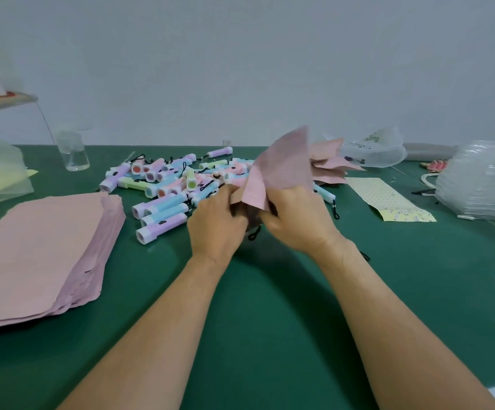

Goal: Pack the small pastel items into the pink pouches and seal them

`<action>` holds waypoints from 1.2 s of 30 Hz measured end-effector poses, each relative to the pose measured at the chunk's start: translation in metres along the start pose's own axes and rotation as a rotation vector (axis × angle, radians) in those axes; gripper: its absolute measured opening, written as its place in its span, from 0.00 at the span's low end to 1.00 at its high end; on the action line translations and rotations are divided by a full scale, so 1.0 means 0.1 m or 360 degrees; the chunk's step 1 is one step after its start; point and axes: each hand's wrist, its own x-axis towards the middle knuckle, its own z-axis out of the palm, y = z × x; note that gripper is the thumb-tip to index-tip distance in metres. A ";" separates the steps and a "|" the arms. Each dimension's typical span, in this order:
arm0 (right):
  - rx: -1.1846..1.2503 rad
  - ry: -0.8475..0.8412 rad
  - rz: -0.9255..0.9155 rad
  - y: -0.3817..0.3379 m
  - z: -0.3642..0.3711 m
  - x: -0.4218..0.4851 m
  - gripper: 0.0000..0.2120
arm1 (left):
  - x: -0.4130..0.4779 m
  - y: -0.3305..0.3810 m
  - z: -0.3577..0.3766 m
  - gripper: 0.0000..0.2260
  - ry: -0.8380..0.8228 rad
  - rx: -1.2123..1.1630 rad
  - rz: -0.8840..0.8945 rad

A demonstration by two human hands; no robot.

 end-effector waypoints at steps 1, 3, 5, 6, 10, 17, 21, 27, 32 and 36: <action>-0.0075 0.0096 0.0089 0.00 -0.01 0.00 0.11 | 0.02 -0.01 0.00 0.13 0.0089 0.0049 -0.0066; -0.0189 0.0254 0.0362 -0.01 -0.01 0.03 0.14 | 0.07 -0.03 0.02 0.17 0.0224 0.0058 -0.0242; -0.0239 0.0201 0.0492 -0.06 0.05 0.03 0.13 | 0.06 -0.01 0.04 0.14 0.0240 0.0010 -0.0295; -0.0227 0.0163 0.0517 -0.09 0.09 0.03 0.11 | 0.05 0.02 0.05 0.11 0.0217 -0.0023 -0.0234; 0.0016 0.0266 0.0629 -0.13 0.17 0.05 0.12 | -0.07 0.16 0.10 0.12 0.0131 0.0113 0.0024; -0.0069 0.0527 0.0639 0.02 0.07 0.03 0.05 | -0.01 0.16 0.12 0.14 0.0211 0.0011 -0.0277; 0.0315 0.0804 0.0660 -0.08 0.05 0.02 0.08 | 0.00 0.18 0.09 0.13 0.0141 -0.0385 -0.0376; 0.0611 0.0508 0.0618 -0.19 0.15 0.02 0.19 | -0.05 0.21 0.12 0.12 0.0048 -0.0964 -0.0174; 0.0975 0.0763 0.0719 -0.18 0.19 -0.01 0.03 | -0.02 0.28 0.14 0.11 0.0055 -0.1423 -0.0303; 0.1095 0.1032 0.0672 -0.25 0.13 0.04 0.07 | 0.00 0.45 0.14 0.11 0.0148 -0.1648 -0.0288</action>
